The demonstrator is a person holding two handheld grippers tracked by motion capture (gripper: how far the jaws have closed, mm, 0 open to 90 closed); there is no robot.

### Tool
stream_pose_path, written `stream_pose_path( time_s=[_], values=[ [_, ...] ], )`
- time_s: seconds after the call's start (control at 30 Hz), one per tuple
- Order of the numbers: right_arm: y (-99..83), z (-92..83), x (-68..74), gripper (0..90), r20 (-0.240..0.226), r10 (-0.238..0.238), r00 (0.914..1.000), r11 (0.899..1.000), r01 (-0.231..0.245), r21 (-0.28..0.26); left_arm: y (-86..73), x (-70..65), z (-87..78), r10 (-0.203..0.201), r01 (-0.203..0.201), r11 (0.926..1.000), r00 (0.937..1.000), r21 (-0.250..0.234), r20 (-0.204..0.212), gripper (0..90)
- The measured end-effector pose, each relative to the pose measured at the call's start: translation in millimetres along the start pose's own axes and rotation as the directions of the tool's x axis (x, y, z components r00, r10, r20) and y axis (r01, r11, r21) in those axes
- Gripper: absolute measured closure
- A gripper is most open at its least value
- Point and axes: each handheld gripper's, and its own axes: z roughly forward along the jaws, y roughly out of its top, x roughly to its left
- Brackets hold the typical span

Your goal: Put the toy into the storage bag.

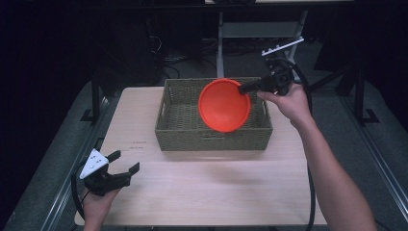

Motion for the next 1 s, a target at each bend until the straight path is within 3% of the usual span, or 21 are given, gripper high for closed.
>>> stream_pose_path(
  time_s=[1.0],
  values=[
    [10.1,26.0,-42.9,81.9,0.060,0.121,0.9909,0.993,-0.119,-0.022,-0.4,1.8,-0.7,-0.002,0.002,1.0000,1.0000,0.000,0.005,15.0]
  ],
)
